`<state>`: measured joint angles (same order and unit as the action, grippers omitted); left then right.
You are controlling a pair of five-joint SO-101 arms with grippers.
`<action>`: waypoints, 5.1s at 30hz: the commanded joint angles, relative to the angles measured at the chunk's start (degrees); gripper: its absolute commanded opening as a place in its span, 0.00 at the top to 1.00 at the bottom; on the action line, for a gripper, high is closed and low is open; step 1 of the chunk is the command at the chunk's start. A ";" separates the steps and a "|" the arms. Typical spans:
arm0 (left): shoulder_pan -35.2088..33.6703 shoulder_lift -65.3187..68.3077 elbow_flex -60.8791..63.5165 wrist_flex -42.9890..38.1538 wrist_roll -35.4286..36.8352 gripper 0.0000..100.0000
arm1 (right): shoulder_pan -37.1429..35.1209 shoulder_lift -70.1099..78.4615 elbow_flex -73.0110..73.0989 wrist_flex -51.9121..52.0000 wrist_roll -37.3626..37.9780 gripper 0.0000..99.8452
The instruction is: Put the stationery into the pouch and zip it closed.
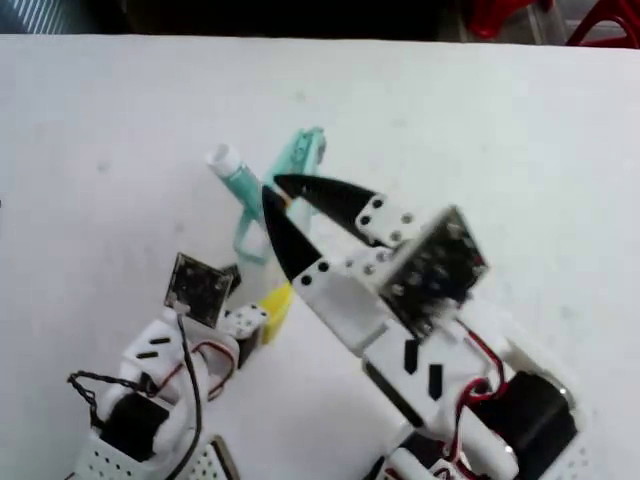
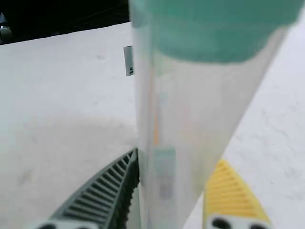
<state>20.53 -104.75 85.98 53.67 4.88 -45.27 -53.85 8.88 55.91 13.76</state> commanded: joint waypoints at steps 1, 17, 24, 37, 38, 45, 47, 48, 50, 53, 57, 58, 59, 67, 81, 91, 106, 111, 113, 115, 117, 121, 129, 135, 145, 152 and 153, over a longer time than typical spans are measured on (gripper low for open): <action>0.48 0.40 -0.26 -1.76 -0.53 0.78 | -0.66 8.66 -8.00 -3.91 0.79 0.98; 0.31 0.40 -0.26 -2.46 -0.53 0.78 | -1.98 37.23 -38.42 14.55 1.14 0.98; 0.31 0.40 -0.26 -2.46 -0.53 0.78 | -0.57 37.93 -39.56 17.27 1.14 0.98; 0.31 0.40 -0.26 -2.46 -0.53 0.78 | 2.15 37.14 -40.53 29.14 6.95 0.98; 0.31 0.40 -0.26 -2.46 -0.53 0.78 | 2.15 36.70 -40.97 29.85 6.95 0.98; 0.31 0.40 -0.26 -2.46 -0.53 0.78 | 2.15 32.66 -43.43 30.73 7.12 0.98; 0.31 0.40 -0.26 -2.46 -0.53 0.78 | 2.15 32.57 -43.52 31.96 7.21 0.98; 0.31 0.40 -0.26 -2.46 -0.53 0.78 | 2.15 32.66 -43.43 32.66 7.21 0.98; 0.31 0.40 -0.26 -2.46 -0.44 0.78 | 2.15 32.66 -43.34 33.98 7.21 0.98; 0.31 0.40 -0.26 -2.46 -0.44 0.78 | 2.15 32.66 -43.43 34.33 7.21 0.98; 0.31 0.40 -0.26 -2.37 -0.44 0.78 | 1.89 32.04 -44.92 34.51 6.86 0.98; 0.31 0.40 -0.26 -2.37 -0.44 0.78 | 1.89 32.04 -45.45 34.59 6.86 0.98; 0.31 0.40 -0.26 -2.37 -0.44 0.78 | 1.89 32.04 -46.33 35.30 6.86 0.98; 0.31 0.40 -0.18 -2.37 -0.44 0.78 | 4.44 32.22 -49.85 38.73 7.30 0.98; 0.40 0.40 -2.11 -2.64 -0.09 0.81 | 32.92 32.04 -31.21 32.48 7.30 0.98; 0.22 0.40 -3.16 -7.03 -0.09 0.81 | 33.36 32.04 -9.41 19.91 7.30 0.98; 0.22 0.40 -3.08 -7.56 -1.23 0.97 | 31.69 32.04 8.88 3.38 8.53 0.74; 0.22 0.40 -2.99 -7.82 -5.01 0.97 | 27.91 30.55 9.23 3.91 9.49 0.76; 0.31 0.40 -2.99 -7.82 -5.01 0.97 | 26.15 28.97 10.11 2.77 12.13 0.77; 0.48 0.40 -2.99 -7.74 -5.01 0.97 | 24.92 27.91 11.25 -0.40 13.45 0.77; 0.57 0.40 -2.99 -7.74 -5.10 0.97 | 24.84 27.74 12.75 -4.97 13.36 0.77; 0.31 0.40 -2.99 -7.47 -5.27 0.97 | 24.48 28.53 15.30 -9.98 13.19 0.77; 0.31 0.40 -2.99 -7.47 -5.36 0.97 | 22.64 23.69 17.67 -8.92 8.09 0.77; 0.66 0.40 -1.85 -7.82 -5.36 0.97 | 21.49 21.41 23.21 -17.10 7.74 0.77; 0.75 0.40 -1.49 -7.82 -5.36 0.97 | 21.05 24.13 24.18 -23.43 7.65 0.77; 0.75 0.40 -1.49 -7.82 -5.36 0.97 | 21.05 30.99 17.76 -23.78 4.04 0.77; 0.75 0.40 -1.49 -7.82 -5.36 0.97 | 21.05 31.43 17.05 -23.78 3.16 0.77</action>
<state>20.44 -103.87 85.98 48.31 0.31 -23.47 -22.90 30.86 33.67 19.65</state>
